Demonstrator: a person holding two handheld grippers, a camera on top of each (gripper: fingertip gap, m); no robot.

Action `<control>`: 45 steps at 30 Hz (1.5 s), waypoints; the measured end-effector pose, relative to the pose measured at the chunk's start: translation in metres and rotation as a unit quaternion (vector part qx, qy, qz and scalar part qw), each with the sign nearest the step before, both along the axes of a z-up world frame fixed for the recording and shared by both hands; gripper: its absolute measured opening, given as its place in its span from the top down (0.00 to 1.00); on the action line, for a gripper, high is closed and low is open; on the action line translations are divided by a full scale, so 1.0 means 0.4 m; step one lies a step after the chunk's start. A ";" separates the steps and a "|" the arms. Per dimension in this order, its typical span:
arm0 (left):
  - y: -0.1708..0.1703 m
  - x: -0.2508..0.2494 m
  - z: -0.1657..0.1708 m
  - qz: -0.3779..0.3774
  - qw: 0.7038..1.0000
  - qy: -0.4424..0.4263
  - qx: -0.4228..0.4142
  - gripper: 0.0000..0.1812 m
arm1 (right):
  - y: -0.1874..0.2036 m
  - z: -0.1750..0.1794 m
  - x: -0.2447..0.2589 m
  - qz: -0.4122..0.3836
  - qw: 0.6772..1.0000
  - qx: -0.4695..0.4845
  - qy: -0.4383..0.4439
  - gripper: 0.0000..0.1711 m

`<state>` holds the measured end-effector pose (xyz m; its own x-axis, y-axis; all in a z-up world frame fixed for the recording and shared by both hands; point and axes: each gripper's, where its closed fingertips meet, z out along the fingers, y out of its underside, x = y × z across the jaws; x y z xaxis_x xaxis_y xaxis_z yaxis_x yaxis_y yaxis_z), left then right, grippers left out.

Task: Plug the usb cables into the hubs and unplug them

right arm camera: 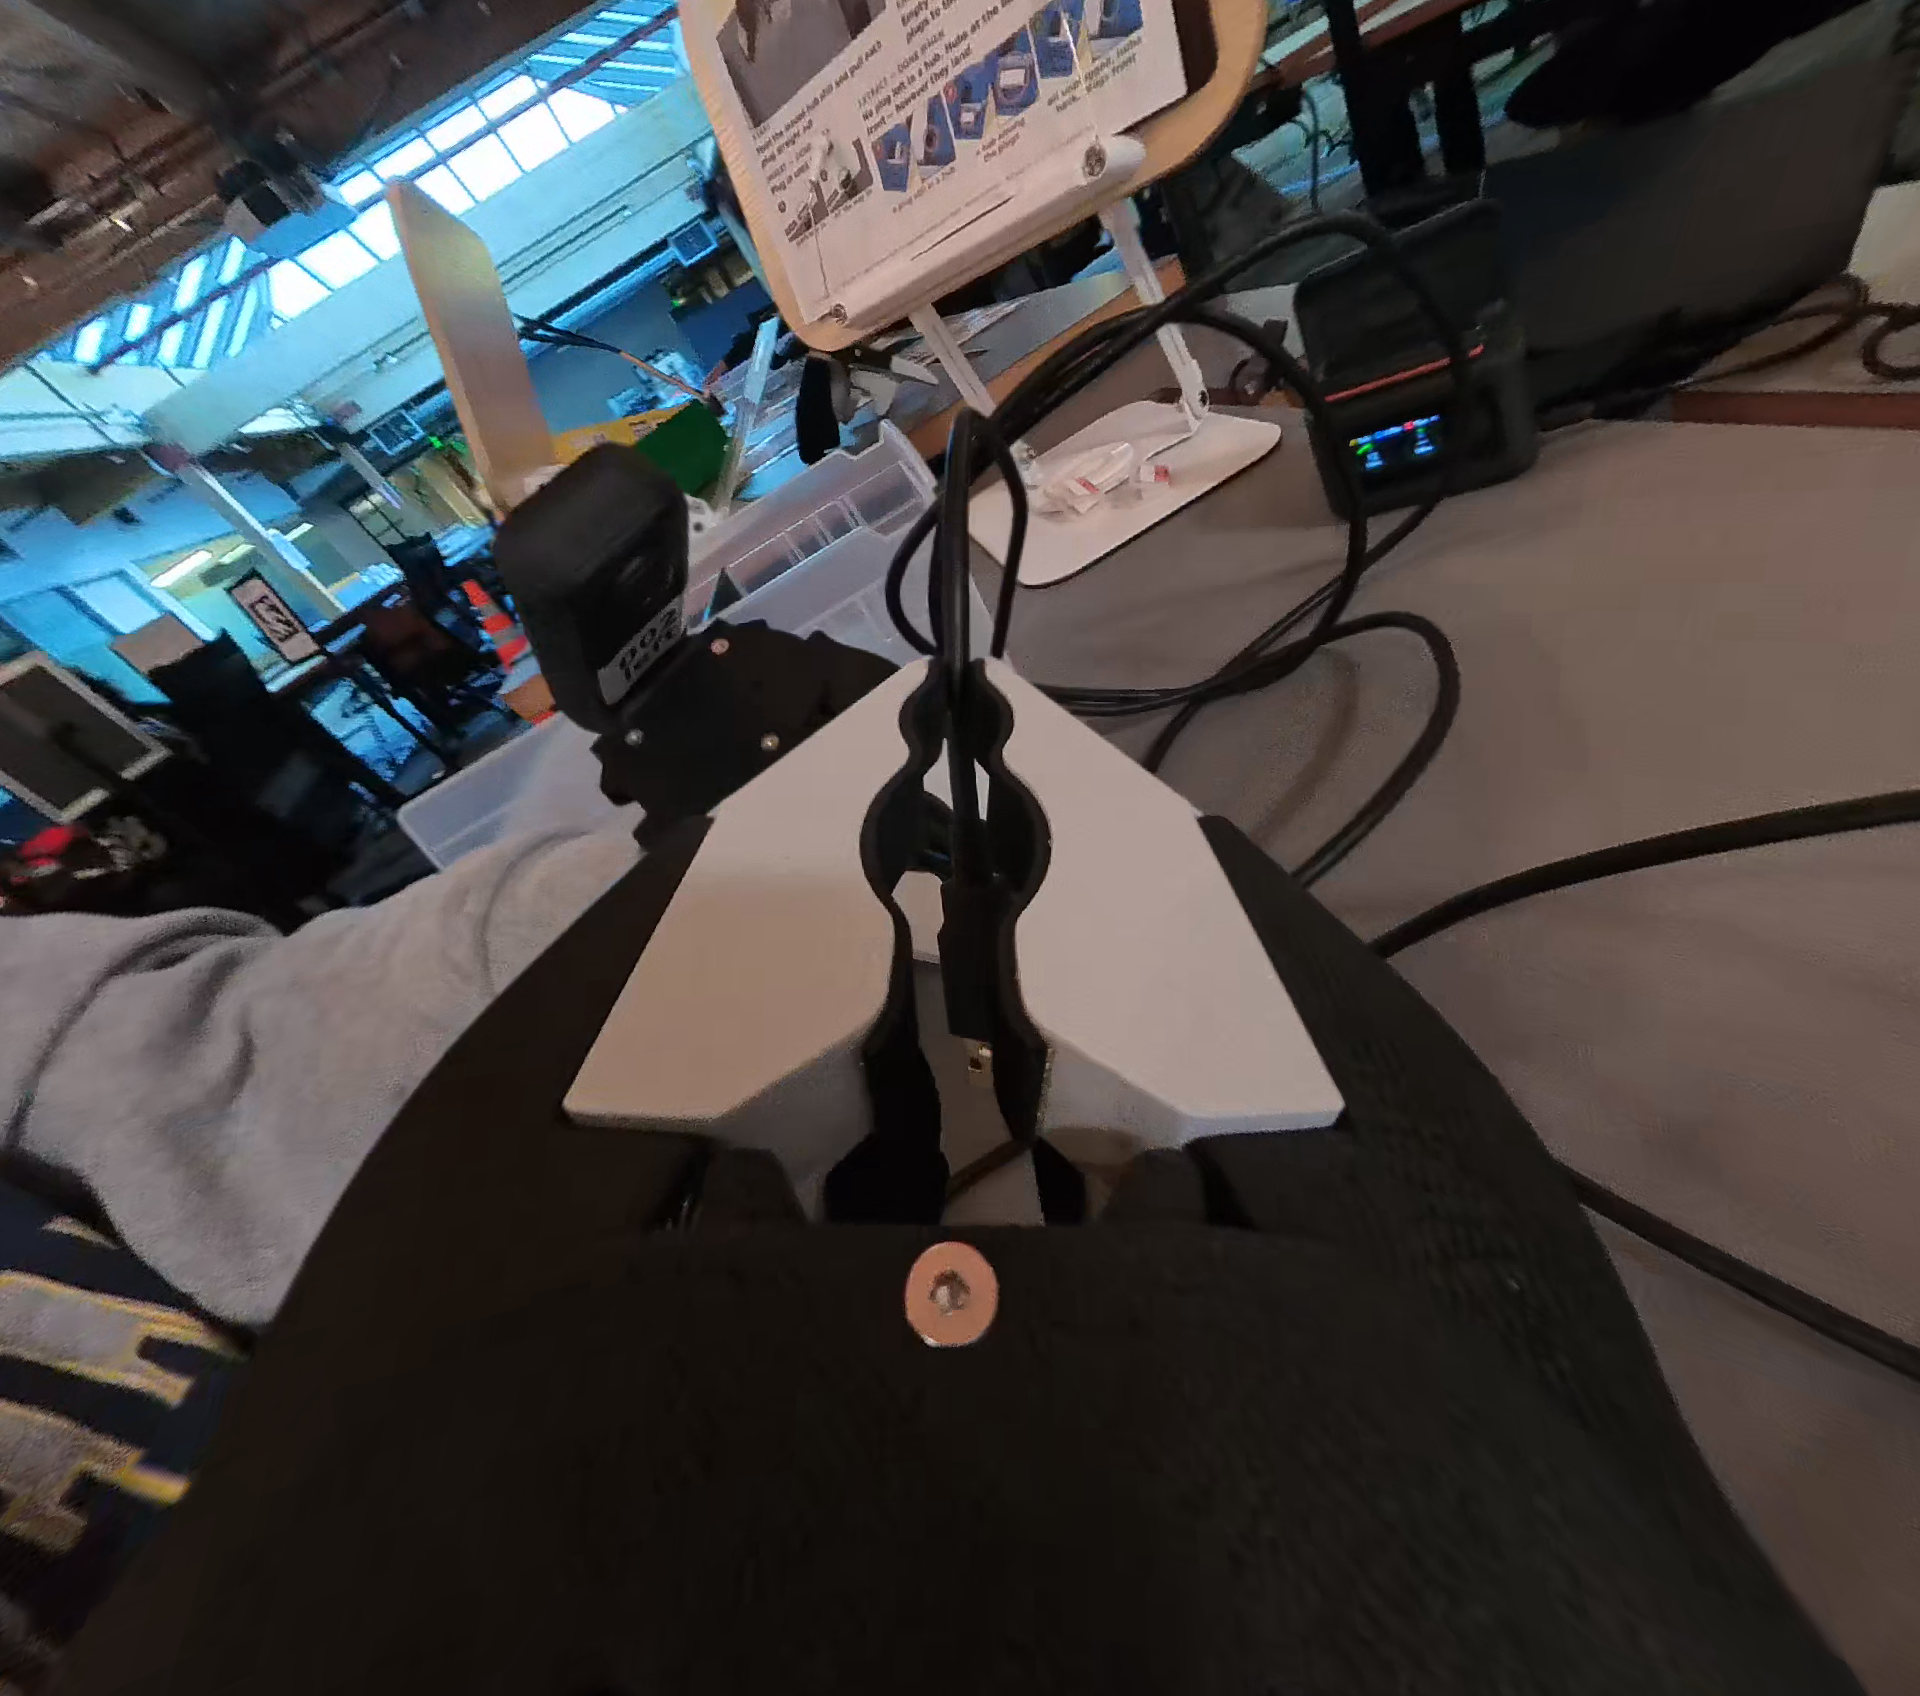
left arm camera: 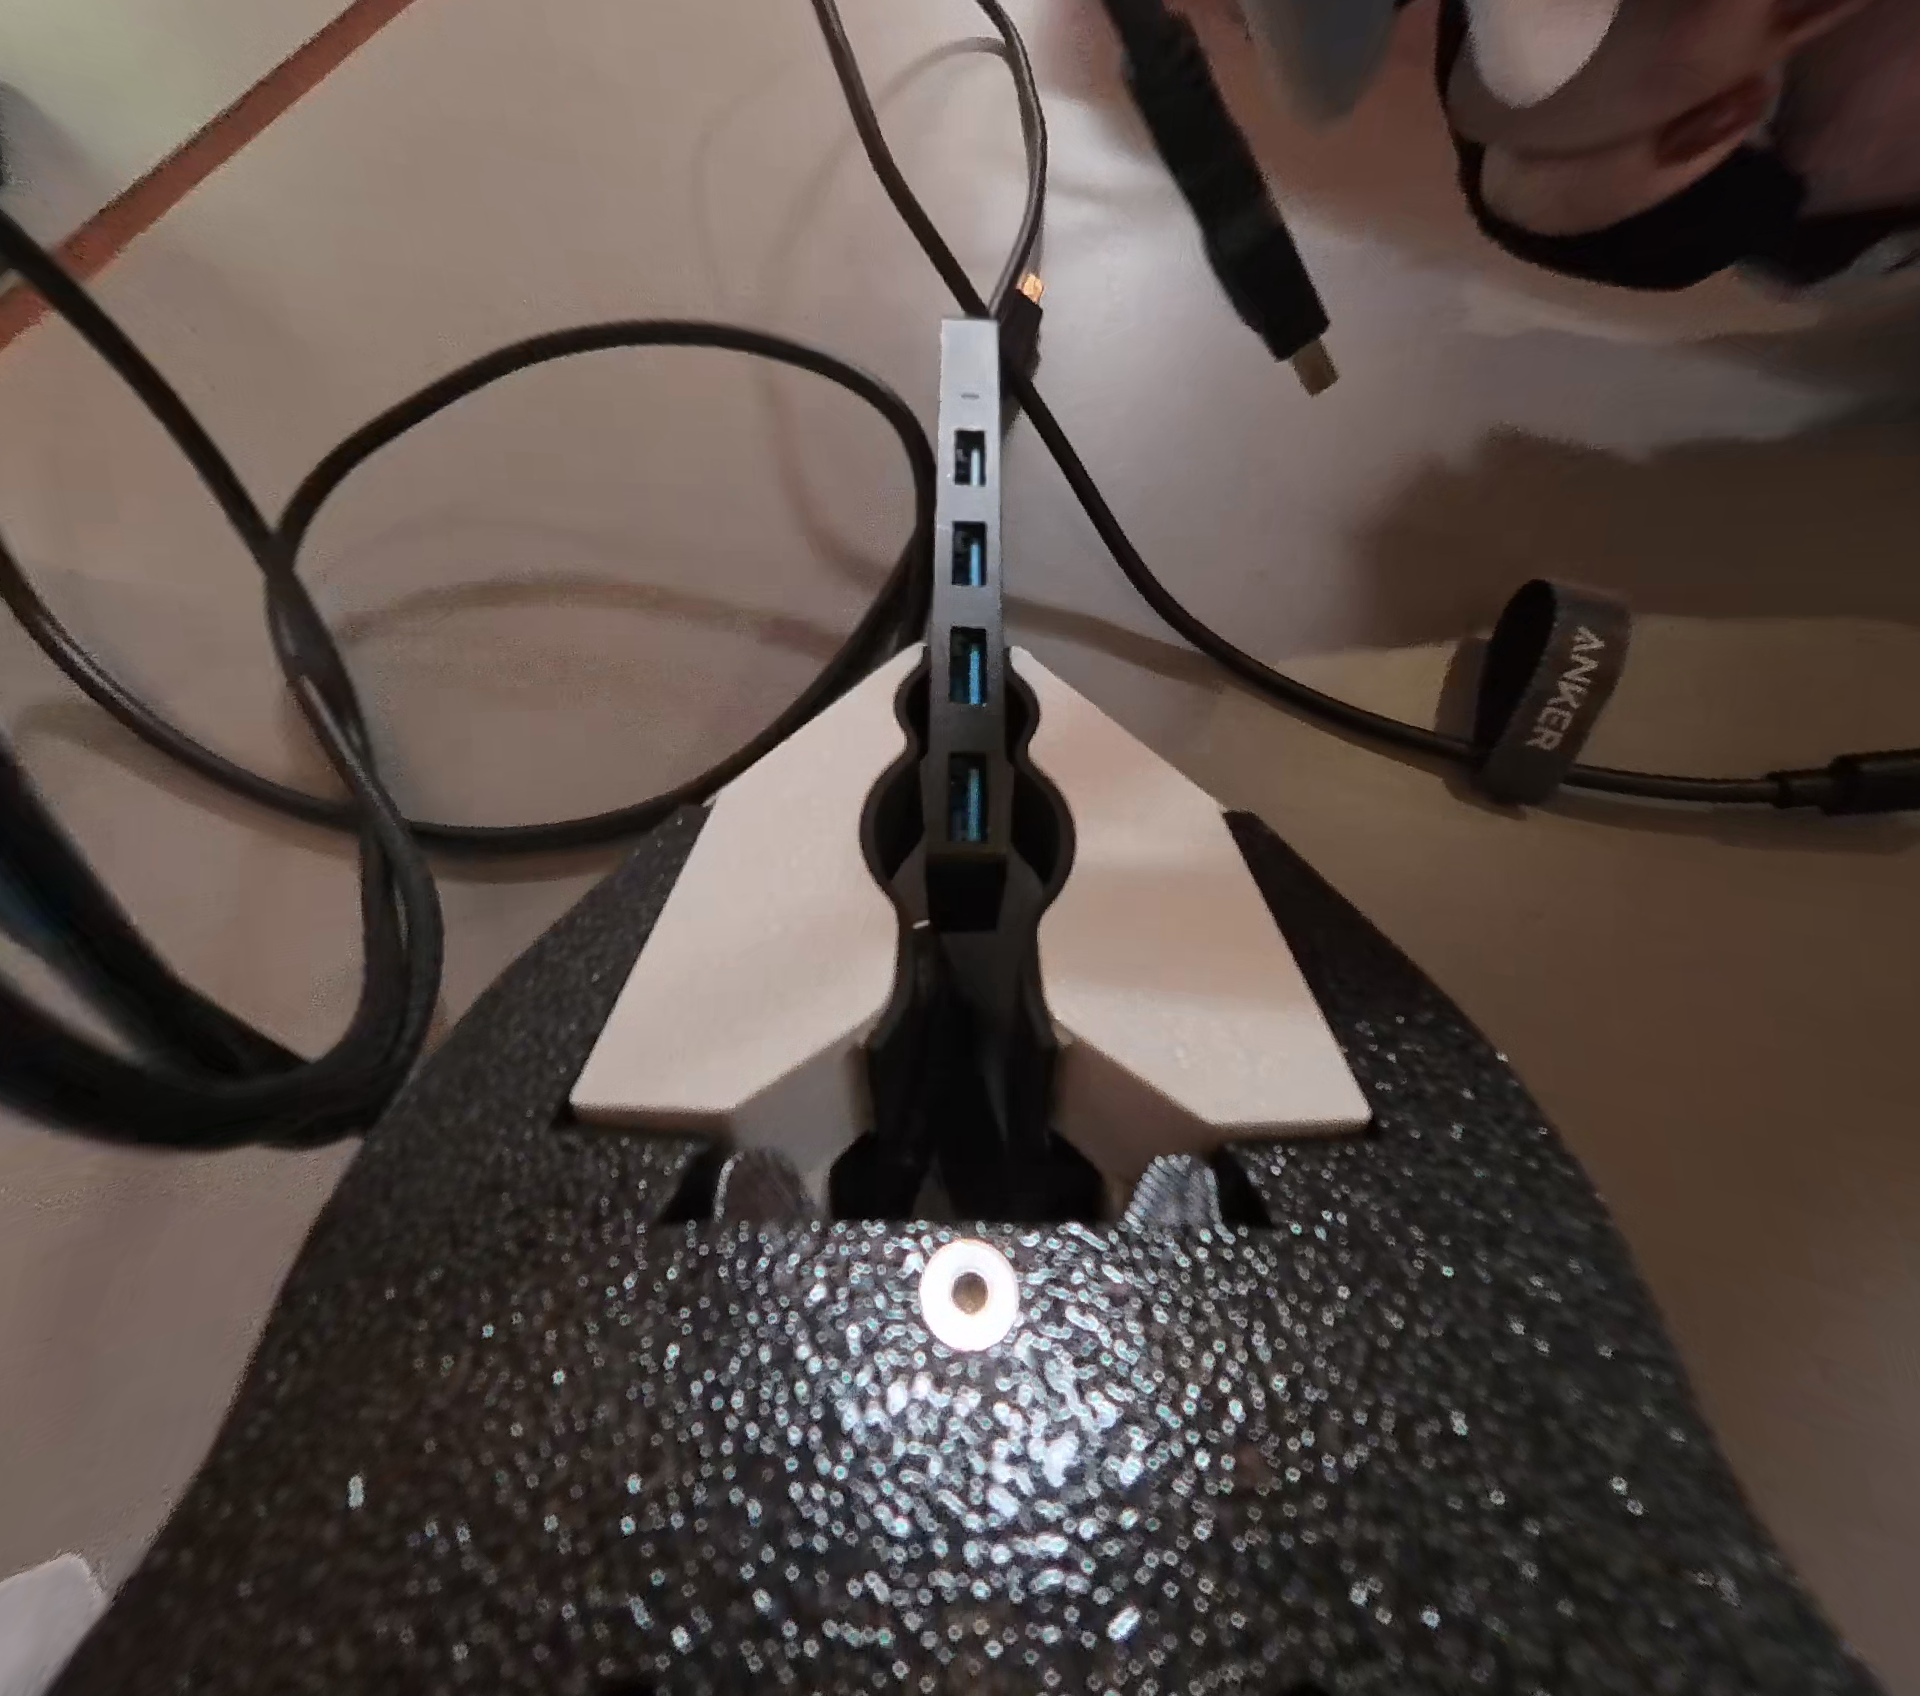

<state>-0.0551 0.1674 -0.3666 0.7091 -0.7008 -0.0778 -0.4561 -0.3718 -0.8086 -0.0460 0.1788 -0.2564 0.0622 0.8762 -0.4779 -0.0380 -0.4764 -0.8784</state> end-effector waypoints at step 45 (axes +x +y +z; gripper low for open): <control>-0.110 0.095 0.300 -0.152 0.910 -0.385 -0.003 1.00 | -0.170 -0.073 0.041 0.131 0.941 0.231 -0.209 0.80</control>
<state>-0.0171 0.1235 -0.2464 0.3250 -0.8728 0.3642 0.1630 -0.3277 -0.9306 -0.0297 0.1107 -0.2856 -0.0865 0.9960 -0.0242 0.4232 0.0148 -0.9059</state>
